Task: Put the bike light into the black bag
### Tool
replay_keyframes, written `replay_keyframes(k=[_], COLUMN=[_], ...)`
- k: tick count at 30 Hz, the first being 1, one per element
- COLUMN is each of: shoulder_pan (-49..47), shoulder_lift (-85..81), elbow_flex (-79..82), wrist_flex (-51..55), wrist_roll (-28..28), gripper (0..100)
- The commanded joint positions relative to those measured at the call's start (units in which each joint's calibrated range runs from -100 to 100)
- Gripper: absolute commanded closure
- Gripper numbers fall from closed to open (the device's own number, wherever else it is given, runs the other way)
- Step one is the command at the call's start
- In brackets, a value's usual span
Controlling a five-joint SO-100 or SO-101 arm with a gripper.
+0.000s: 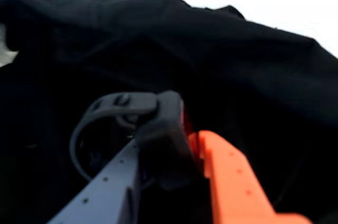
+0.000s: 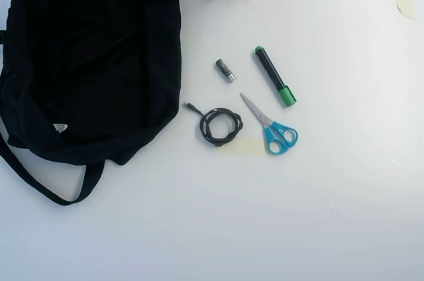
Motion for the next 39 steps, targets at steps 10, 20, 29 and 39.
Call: replay_keyframes(k=[10,20,29,39], shoulder_pan=[2.5,-8.4,-37.0,-49.0], shoulder_lift=[35.7,12.6,-10.8,-10.8], elbow_flex=[-17.2,-17.6,-5.0,-3.9], wrist_flex=[-7.0,7.5,9.7,9.7], wrist_roll=[0.2,0.3,-3.1,-6.7], gripper=[98,67,89,98])
